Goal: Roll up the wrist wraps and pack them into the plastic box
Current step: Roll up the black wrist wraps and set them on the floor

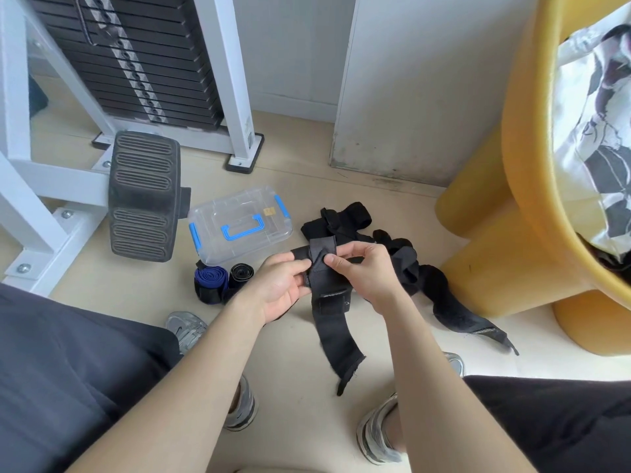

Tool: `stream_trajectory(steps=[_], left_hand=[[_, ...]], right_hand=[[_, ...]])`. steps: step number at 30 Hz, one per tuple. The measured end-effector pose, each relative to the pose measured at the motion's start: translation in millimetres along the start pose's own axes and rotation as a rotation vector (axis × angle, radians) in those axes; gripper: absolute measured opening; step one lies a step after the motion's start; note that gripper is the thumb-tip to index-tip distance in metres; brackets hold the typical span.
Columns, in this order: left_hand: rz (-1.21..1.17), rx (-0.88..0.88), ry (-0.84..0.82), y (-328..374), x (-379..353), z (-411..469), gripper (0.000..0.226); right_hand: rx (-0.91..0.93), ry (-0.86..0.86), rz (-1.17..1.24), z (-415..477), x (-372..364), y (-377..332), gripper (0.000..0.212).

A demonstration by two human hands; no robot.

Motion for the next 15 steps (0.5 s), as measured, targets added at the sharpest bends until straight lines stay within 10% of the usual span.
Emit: stream_trajectory(steps=[15], left_hand=[[-0.067,-0.041,0.123,3.0,-5.6,1.7,0.024]], right_hand=[[-0.273,-0.197,-0.085,-8.9,-12.3,21.0,0.039]])
Point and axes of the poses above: each hand's wrist, its own z-axis towards the middle knuckle, its own x-axis out of the back of the hand, y = z × x, the point moved 8 cm from there along z, towards the middle knuckle, and after that the axes turned 9 degrees about z, right-handed, at the moved point
